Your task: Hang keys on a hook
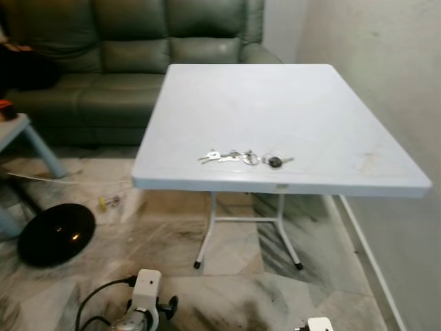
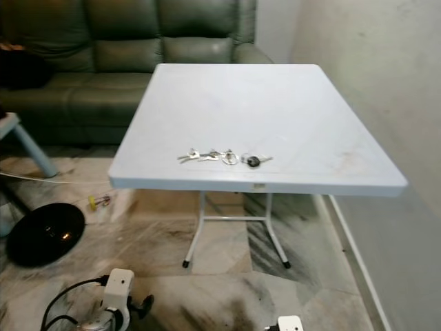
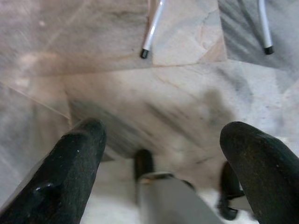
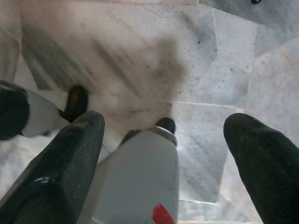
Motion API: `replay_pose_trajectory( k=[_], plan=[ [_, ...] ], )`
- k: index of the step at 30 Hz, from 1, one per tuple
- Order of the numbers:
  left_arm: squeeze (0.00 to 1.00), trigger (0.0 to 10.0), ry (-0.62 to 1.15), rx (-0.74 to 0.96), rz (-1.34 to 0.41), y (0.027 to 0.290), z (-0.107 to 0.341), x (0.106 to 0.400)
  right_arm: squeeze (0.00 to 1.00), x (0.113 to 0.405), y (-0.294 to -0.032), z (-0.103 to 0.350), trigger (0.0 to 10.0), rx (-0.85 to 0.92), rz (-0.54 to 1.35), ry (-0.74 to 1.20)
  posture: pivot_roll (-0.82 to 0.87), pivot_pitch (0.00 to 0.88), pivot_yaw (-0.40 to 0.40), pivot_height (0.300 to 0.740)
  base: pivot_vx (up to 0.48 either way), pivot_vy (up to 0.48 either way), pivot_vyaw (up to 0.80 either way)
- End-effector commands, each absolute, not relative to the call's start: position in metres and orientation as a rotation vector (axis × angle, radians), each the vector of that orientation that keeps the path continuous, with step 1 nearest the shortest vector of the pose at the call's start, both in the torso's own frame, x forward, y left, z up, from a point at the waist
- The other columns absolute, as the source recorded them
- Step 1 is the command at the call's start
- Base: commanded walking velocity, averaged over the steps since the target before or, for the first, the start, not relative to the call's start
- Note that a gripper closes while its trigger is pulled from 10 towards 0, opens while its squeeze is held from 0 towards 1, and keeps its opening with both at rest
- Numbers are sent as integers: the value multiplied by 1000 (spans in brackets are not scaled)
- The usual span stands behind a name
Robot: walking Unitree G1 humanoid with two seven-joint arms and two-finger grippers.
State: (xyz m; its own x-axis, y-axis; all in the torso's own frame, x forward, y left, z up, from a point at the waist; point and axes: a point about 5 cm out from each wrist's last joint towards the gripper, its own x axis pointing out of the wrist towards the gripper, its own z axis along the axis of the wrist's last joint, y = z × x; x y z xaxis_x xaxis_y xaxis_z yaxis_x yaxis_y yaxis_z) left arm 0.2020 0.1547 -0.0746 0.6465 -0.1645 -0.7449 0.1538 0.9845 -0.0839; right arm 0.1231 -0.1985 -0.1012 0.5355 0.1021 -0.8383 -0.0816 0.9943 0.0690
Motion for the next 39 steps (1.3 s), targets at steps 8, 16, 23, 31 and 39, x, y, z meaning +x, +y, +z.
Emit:
replay_pose_trajectory(
  k=[8, 16, 23, 31, 39],
  plan=[
    [0, 10000, 853, 2, -172, 160, -75, 202, 0, 125, -197, -101, 10000, 16, 113, 989, 106, 0, -16, 740, 0, 0, 800],
    [0, 10000, 826, 11, -166, 158, -71, 207, 0, 126, -198, -100, 10000, 60, 86, 970, 106, 0, -15, 740, 0, 0, 300],
    [0, 10000, 725, -13, -190, 151, -59, 226, 0, 134, -199, -96, 10000, 71, 82, 918, 104, 0, -11, 740, 0, 0, 0],
    [0, 10000, 489, -79, -253, 141, -26, 262, 0, 171, -195, -76, 10000, 96, 119, 700, 89, 0, 5, 740, 0, 0, 0],
    [0, 10000, 205, -148, -278, 136, 26, 306, 0, 233, -181, -21, 10000, 110, 195, 257, 81, 0, 13, 740, 0, 0, 0]
  ],
)
